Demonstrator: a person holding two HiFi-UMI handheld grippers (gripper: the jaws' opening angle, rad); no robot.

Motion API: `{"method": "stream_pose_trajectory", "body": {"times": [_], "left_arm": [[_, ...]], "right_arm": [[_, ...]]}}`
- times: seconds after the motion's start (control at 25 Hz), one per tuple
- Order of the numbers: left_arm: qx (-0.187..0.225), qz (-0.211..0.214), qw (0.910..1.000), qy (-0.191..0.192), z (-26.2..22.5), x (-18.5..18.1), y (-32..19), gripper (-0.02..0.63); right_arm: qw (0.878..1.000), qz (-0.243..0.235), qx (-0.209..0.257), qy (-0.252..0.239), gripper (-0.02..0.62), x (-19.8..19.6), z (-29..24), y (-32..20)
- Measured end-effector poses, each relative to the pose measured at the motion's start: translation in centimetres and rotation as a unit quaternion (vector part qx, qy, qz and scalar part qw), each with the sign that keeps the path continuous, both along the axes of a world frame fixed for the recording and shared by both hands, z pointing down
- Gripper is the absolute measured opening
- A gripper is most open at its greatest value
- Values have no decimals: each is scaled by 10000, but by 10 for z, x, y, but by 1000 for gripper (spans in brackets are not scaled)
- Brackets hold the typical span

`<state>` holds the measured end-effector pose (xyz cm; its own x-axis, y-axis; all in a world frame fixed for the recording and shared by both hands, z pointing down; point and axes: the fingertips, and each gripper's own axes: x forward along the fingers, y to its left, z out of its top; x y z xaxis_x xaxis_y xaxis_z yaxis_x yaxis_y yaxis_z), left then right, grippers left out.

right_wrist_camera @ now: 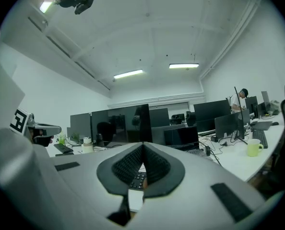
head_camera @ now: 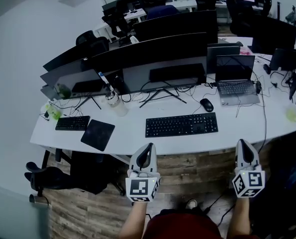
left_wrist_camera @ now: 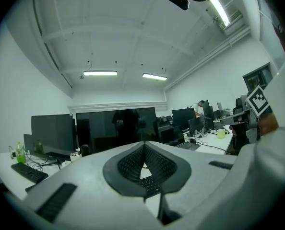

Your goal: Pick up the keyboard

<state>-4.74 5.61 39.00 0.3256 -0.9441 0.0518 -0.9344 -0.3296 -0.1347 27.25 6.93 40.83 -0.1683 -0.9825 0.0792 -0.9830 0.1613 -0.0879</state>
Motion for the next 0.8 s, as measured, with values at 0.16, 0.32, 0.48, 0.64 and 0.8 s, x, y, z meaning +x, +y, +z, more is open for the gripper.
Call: {"method": "stream_pose_trajectory", "body": {"times": [0.16,0.32,0.48,0.64,0.8], "left_arm": [[-2,-93,10000,4,0,7,-24,2],[-35,-146,9999,24,5,3,-49,2],[-46,-184,9998,102,13,-7,-80,2],[-24,-183,9998,97,18,-32,-120,2],[54,-244,9994,244,10,-61,-165,2]], "right_arm": [[10000,-91,33,23,-8,8,-3,-30],[9999,-169,20,-33,-8,4,-1,-58],[9998,-207,-13,51,-8,-6,5,-92],[9997,-193,-39,151,-8,-29,4,-129],[9992,-200,-18,340,-8,-54,-6,-176]]}}
